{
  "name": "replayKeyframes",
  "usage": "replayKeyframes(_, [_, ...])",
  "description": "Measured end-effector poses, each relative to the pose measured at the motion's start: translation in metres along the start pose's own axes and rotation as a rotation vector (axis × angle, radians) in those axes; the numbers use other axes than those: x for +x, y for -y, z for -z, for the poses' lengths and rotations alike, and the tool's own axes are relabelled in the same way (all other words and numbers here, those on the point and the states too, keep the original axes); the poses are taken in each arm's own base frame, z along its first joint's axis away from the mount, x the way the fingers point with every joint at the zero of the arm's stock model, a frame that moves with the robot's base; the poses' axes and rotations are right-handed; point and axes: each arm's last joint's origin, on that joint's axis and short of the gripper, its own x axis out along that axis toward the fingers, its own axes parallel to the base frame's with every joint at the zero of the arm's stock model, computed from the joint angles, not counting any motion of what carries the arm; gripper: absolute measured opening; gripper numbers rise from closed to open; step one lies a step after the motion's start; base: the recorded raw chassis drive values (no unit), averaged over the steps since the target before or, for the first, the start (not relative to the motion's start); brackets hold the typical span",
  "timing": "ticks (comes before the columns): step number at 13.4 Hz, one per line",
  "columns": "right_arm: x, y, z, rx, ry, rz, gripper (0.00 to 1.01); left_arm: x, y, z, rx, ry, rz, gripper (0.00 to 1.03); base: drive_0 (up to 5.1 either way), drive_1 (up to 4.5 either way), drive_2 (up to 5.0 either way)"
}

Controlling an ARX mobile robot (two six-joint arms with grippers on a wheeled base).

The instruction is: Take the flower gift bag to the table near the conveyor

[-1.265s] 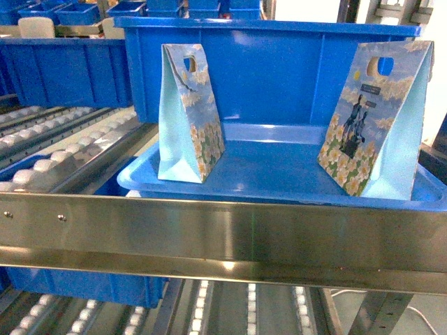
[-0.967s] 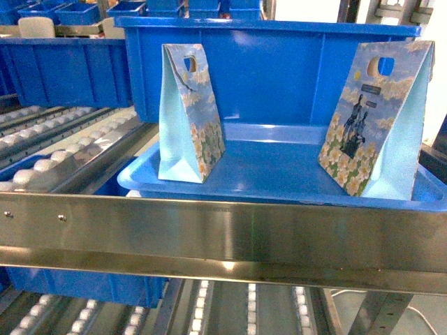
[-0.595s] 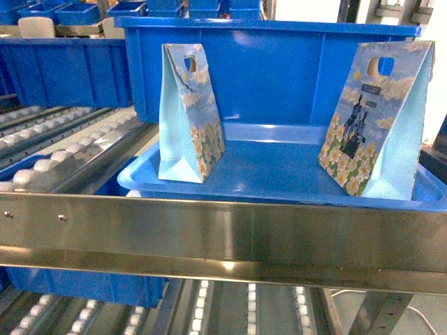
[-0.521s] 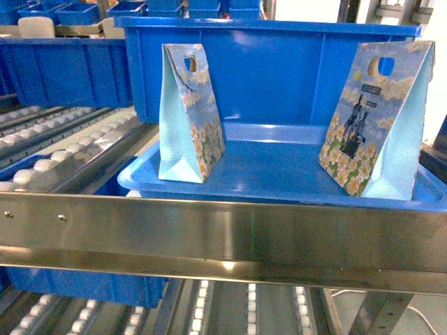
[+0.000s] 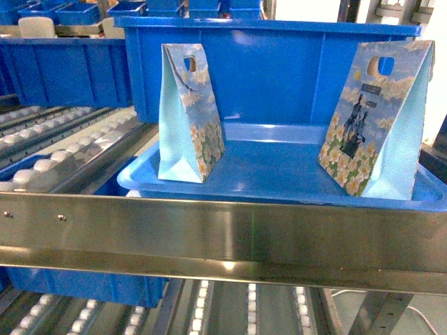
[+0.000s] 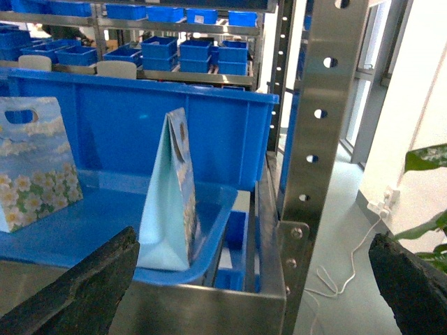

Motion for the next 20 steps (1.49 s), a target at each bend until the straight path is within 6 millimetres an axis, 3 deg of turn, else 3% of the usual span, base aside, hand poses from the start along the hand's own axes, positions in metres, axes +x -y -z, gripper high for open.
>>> replayKeyframes(3, [0.025, -0.021, -0.017, 0.007, 0.043, -0.032, 0.98, 0.025, -0.007, -0.026, -0.013, 0.08, 0.039, 0.98, 0.0, 0.0, 0.0])
replayKeyframes(7, [0.062, -0.039, -0.027, -0.013, 0.031, -0.059, 0.98, 0.058, -0.004, -0.038, -0.03, 0.086, 0.099, 0.98, 0.0, 0.0, 0.0])
replayKeyframes(13, [0.146, -0.022, -0.051, -0.042, 0.009, 0.0, 0.98, 0.102, 0.033, -0.052, 0.026, 0.036, 0.228, 0.98, 0.0, 0.0, 0.0])
replayKeyframes(18, [0.178, -0.02, -0.054, -0.024, -0.056, -0.07, 0.98, 0.101, 0.034, -0.053, 0.03, 0.041, 0.23, 0.98, 0.0, 0.0, 0.0])
replayKeyframes(20, [0.186, -0.018, -0.045, -0.021, -0.112, -0.093, 0.98, 0.101, 0.034, -0.053, 0.03, 0.04, 0.23, 0.98, 0.0, 0.0, 0.0])
